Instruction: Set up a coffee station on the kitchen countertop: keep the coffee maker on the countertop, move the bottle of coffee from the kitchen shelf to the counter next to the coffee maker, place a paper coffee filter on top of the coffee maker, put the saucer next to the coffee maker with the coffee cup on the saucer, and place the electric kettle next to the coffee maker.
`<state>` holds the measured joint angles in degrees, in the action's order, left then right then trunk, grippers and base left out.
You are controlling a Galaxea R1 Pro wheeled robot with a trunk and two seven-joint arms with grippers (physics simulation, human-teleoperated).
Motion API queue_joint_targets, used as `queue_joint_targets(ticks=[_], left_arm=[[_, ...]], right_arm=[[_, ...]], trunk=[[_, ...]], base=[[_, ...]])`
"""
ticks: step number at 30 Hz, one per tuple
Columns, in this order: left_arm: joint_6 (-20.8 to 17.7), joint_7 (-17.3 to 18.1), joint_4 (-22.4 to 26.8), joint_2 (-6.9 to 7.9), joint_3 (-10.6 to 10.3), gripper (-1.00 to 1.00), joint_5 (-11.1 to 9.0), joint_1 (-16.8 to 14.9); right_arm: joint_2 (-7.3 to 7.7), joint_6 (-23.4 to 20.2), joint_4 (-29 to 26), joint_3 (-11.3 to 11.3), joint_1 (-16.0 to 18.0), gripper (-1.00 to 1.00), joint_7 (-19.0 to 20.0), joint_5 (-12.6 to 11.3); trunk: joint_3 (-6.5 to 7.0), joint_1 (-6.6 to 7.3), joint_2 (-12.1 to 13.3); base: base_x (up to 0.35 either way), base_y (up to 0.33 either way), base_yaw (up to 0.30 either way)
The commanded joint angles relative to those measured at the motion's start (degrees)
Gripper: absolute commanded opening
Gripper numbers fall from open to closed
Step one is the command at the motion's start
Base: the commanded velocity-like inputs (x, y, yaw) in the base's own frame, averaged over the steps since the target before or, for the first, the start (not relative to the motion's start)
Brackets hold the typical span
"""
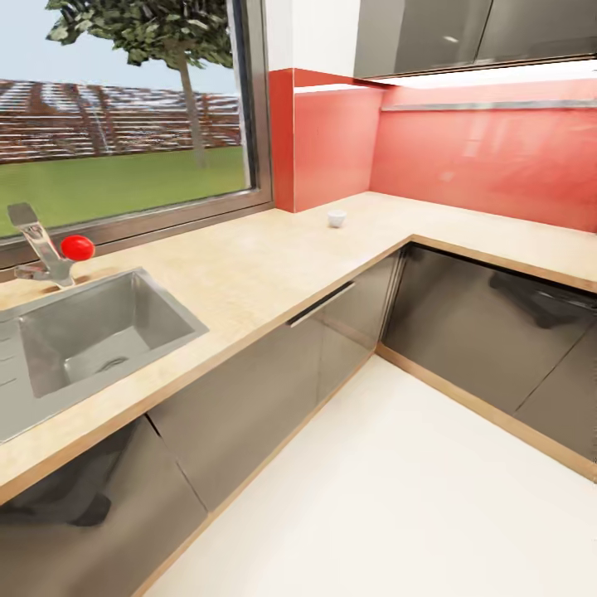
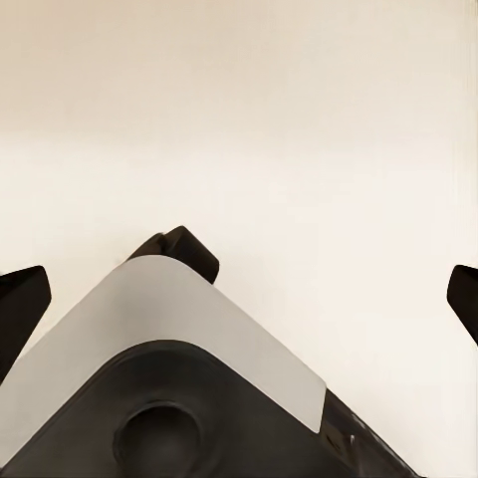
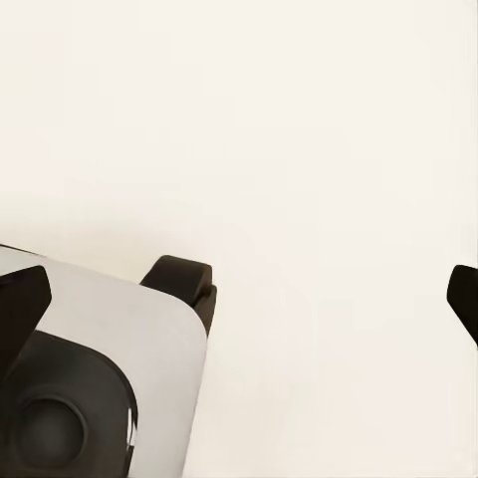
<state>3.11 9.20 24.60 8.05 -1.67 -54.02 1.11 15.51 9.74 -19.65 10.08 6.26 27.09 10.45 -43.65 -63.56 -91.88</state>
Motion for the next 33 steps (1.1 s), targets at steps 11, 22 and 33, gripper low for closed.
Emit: queue_joint_targets(ticks=[11, 22, 33], left_arm=[[0.1, 0.1, 0.1, 0.03, -0.2, 1.0, -0.5, 0.0], [0.1, 0.1, 0.1, 0.03, -0.2, 1.0, -0.5, 0.0], [0.1, 0.1, 0.0, 0.03, -0.2, 1.0, -0.5, 0.0]], right_arm=[[-0.04, 0.3, 0.1, 0.6, 0.0, 1.0, 0.3, 0.6], [-0.04, 0.3, 0.1, 0.6, 0.0, 1.0, 0.3, 0.5], [-0.04, 0.3, 0.1, 0.6, 0.0, 1.0, 0.3, 0.5]], trunk=[[-0.03, 0.0, 0.0], [-0.03, 0.0, 0.0], [-0.03, 0.0, 0.0]], base=[[0.054, -0.3, -0.002], [0.232, -0.219, 0.0], [0.245, -0.199, 0.0]])
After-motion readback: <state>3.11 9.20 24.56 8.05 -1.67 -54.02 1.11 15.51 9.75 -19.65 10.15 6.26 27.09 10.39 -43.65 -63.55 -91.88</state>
